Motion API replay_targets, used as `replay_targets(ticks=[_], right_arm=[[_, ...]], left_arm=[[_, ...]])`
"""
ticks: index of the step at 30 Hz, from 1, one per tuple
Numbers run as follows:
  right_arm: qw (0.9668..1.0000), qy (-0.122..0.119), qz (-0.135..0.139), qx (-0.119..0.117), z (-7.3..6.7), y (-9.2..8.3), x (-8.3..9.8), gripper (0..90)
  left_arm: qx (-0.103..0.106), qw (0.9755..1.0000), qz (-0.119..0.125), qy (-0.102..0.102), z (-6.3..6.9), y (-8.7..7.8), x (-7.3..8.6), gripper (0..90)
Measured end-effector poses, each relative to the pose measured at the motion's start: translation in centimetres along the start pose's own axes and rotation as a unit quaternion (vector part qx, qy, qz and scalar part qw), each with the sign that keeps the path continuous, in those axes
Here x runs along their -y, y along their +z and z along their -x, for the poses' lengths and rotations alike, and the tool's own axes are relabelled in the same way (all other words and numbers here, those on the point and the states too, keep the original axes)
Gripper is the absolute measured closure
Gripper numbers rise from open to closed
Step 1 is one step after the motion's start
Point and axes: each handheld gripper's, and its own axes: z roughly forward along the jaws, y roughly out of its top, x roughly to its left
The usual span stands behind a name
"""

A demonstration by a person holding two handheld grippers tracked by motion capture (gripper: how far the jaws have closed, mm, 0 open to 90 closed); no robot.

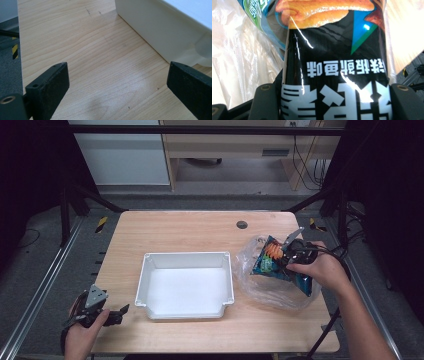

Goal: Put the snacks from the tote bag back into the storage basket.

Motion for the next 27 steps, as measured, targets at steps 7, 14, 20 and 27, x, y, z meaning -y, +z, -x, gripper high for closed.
replay_targets(ticks=[7, 14, 20, 27], right_arm=[[0.9997, 0.006, 0.022, 0.005, -0.1, -1.7, 0.5, 38.6], [0.9982, 0.002, 0.053, 0.026, -1.3, -4.2, -0.1, 38.9], [0.9966, -0.009, 0.075, 0.035, -2.4, -5.7, -0.9, 39.2], [0.9953, -0.019, 0.086, 0.040, -3.0, -6.2, -1.7, 39.4]], left_arm=[[-0.003, 1.0000, 0.000, 0.001, -0.1, 0.0, 0.0, 3.9], [-0.005, 1.0000, 0.001, -0.002, -0.1, -0.1, 0.0, 4.0], [-0.005, 1.0000, 0.000, 0.000, -0.1, -0.1, 0.0, 4.0], [-0.006, 1.0000, 0.001, -0.003, -0.2, -0.1, 0.0, 4.0]])
